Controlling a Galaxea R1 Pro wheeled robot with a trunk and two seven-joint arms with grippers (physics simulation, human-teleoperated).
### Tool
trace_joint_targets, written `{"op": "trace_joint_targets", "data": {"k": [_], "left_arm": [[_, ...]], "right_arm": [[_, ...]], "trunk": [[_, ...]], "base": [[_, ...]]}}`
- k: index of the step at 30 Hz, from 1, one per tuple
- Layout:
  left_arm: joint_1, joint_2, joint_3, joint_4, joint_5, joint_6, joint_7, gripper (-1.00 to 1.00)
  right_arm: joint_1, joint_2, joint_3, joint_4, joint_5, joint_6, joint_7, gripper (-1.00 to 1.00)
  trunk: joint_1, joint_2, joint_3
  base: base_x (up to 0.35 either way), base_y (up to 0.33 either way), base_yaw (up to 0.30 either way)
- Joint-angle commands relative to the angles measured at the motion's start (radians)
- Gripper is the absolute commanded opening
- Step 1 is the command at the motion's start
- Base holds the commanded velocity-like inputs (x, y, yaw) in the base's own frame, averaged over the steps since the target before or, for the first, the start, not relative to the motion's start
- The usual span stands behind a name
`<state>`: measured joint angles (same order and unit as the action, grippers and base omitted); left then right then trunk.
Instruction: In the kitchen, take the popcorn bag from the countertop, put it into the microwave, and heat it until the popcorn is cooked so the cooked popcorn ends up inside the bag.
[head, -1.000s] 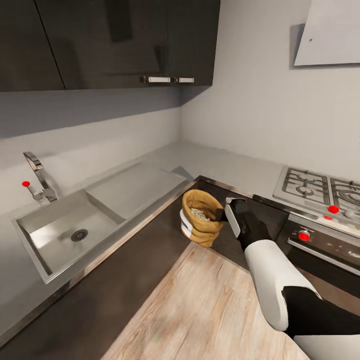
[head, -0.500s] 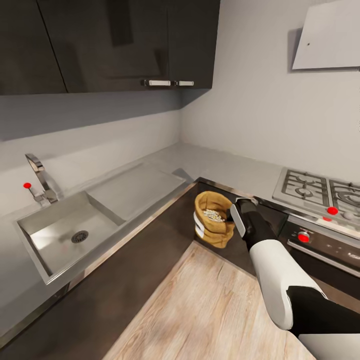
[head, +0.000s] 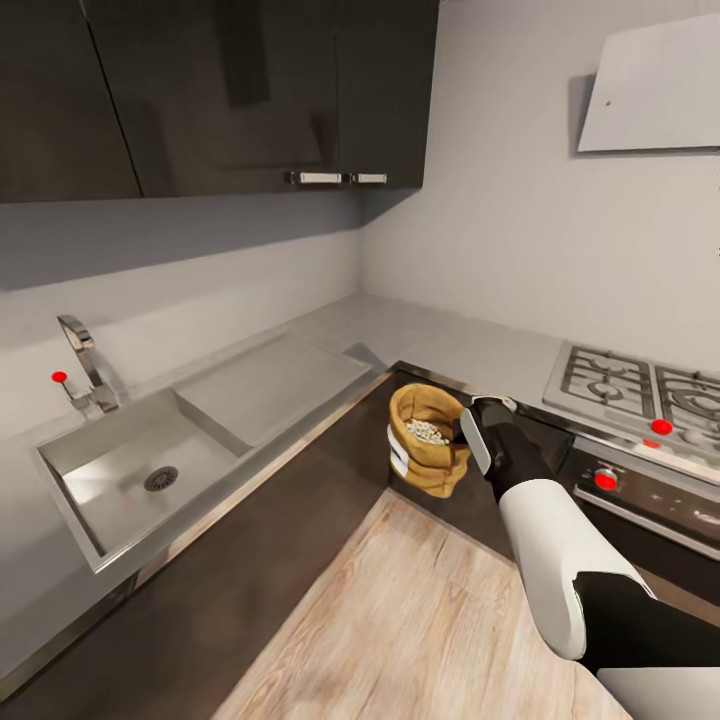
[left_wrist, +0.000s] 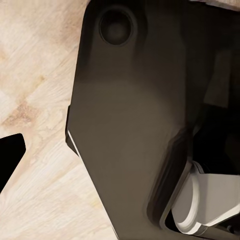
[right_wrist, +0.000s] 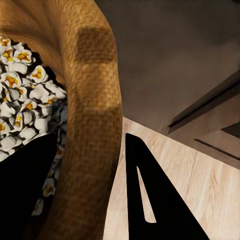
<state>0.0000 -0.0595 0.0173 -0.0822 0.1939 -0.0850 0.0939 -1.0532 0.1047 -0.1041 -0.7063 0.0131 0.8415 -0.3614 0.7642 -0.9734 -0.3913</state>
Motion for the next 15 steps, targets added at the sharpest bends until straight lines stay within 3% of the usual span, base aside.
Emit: {"op": "trace_joint_targets", "data": {"k": [1, 15], "left_arm": [[0.000, 0.000, 0.001, -0.001, 0.006, -0.002, 0.001, 1.00], [0.000, 0.000, 0.001, -0.001, 0.006, -0.002, 0.001, 1.00]], "right_arm": [[-0.001, 0.001, -0.003, -0.001, 0.001, 0.004, -0.002, -1.00], [-0.001, 0.003, -0.003, 0.003, -0.001, 0.005, -0.002, -1.00]], "trunk": [[0.000, -0.001, 0.001], [0.000, -0.001, 0.016]], "base": [[0.000, 0.000, 0.000], [0.000, 0.000, 0.000]]}}
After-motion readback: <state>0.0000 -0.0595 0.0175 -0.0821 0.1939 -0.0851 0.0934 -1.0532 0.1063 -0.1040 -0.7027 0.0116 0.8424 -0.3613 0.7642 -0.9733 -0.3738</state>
